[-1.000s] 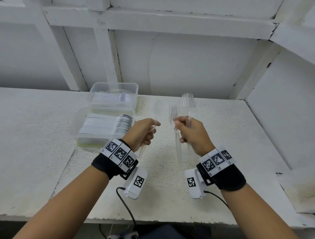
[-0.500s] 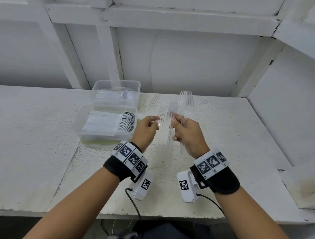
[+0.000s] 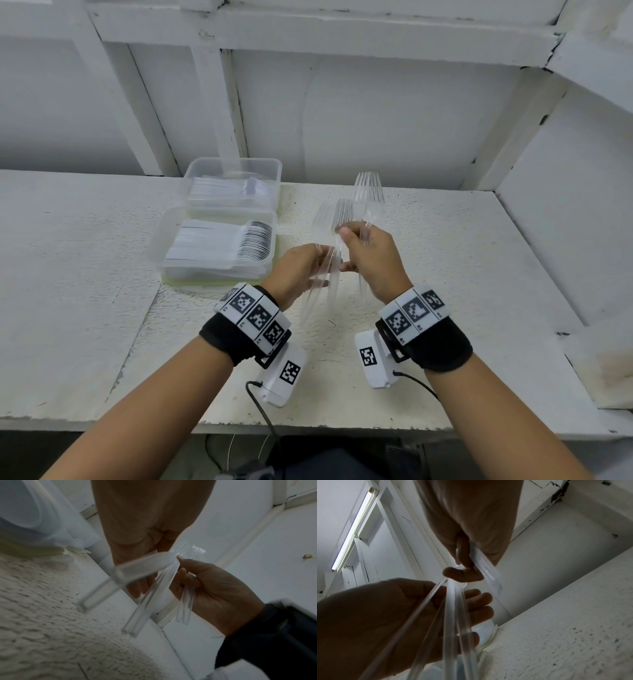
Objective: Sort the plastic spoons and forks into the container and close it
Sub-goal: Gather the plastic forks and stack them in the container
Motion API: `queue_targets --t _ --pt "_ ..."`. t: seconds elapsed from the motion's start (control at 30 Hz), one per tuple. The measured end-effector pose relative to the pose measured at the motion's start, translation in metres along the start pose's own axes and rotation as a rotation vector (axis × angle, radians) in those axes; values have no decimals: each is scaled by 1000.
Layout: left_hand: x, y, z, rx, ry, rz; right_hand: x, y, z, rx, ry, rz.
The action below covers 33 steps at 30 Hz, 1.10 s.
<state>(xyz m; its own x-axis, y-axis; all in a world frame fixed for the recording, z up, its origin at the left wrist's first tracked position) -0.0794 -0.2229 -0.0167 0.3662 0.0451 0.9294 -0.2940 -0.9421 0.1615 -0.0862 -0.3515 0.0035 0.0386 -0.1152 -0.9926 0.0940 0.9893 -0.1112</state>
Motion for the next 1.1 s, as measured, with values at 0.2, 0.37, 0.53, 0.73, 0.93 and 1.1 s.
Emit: queue_targets --t 0.2,0.37,0.53,0.73,0.93,1.1 --pt "5 5 -8 -163 -114 13 1 1 4 25 1 -72" --pt "2 4 -8 -134 -40 68 6 4 3 36 33 -15" --pt "1 1 -7 -141 10 114 7 1 5 -16 44 61" --pt "5 -3 -11 -320 -150 50 5 -4 7 -124 161 118" --pt "4 -4 -10 -319 -154 90 2 -10 9 -243 175 204" --pt "4 -3 -9 -348 -185 -48 3 -12 13 -278 165 188"
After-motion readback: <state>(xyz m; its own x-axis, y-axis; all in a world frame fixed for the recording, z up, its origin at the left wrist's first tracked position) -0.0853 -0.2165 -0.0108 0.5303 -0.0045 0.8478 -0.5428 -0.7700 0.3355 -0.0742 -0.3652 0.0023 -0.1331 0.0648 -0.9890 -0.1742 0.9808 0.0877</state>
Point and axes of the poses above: each hand's wrist, its own z-axis towards the middle knuckle, its own y-axis out of the palm, x = y × z, the point moved 1 cm from there along z, towards the middle knuckle, and after that the axes turned 3 degrees about -y, right-handed, at the moved point
